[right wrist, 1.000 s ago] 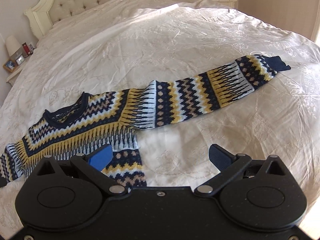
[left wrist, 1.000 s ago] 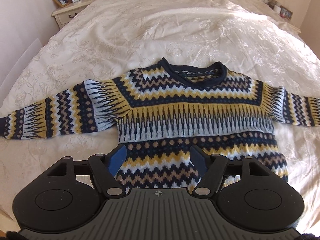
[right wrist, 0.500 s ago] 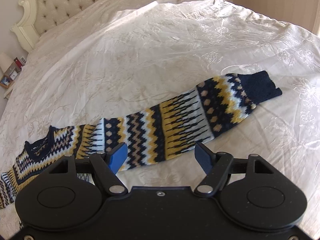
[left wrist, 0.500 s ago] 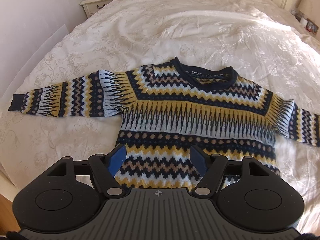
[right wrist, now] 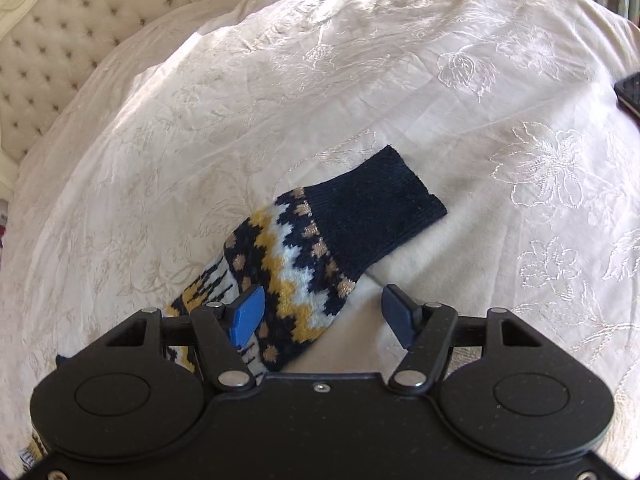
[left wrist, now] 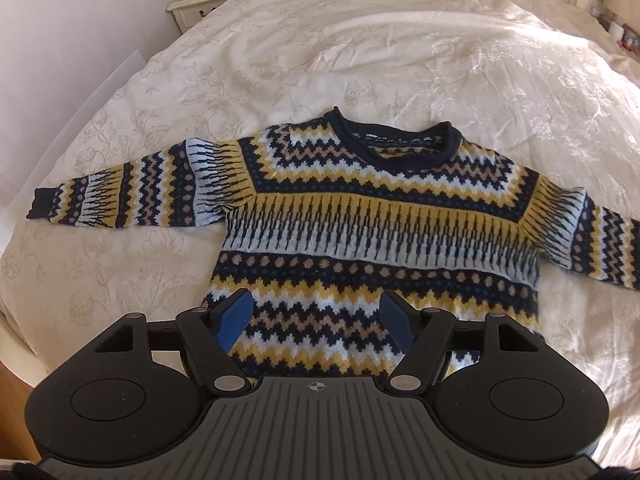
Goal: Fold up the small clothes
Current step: 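Close the right tool on the navy sleeve cuff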
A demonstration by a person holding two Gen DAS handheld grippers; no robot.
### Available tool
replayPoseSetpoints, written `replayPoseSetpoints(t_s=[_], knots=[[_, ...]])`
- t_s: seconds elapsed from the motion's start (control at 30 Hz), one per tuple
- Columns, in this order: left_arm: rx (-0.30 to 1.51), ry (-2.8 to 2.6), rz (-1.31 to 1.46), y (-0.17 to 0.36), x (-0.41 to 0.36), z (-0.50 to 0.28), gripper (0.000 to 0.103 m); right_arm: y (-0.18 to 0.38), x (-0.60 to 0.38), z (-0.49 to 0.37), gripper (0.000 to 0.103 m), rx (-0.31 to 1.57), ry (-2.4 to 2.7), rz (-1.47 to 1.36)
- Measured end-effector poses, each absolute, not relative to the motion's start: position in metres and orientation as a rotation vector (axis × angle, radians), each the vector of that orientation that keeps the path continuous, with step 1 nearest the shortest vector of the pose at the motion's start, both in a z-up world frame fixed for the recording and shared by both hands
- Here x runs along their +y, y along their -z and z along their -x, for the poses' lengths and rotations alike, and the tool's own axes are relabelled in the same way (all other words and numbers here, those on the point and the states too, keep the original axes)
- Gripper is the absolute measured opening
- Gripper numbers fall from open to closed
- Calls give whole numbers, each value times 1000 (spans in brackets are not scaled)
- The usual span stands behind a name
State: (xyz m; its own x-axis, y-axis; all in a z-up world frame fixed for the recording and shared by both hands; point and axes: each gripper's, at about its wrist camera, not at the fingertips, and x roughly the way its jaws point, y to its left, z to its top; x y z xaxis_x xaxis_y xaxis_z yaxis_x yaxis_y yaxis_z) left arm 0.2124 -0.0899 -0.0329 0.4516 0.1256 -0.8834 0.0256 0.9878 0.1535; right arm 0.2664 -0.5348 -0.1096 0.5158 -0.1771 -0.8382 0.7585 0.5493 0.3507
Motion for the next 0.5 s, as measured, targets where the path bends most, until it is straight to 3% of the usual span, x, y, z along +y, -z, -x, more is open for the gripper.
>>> replayPoseSetpoints(t_s=[0.1, 0.13, 0.17, 0.2, 0.5], knots=[[1111, -63, -147, 34, -90, -211, 69, 112, -544, -271, 58, 807, 639, -827], [1115, -61, -148, 35, -90, -211, 69, 113, -546, -273, 45, 807, 636, -836], [1117, -58, -149, 35, -90, -210, 69, 115, -547, -275, 25, 810, 630, -842], [1117, -55, -151, 36, -90, -210, 69, 115, -547, -278, 17, 817, 629, -840], [1113, -8, -143, 41, -69, -212, 69, 64, -490, -307, 13, 748, 490, -717]])
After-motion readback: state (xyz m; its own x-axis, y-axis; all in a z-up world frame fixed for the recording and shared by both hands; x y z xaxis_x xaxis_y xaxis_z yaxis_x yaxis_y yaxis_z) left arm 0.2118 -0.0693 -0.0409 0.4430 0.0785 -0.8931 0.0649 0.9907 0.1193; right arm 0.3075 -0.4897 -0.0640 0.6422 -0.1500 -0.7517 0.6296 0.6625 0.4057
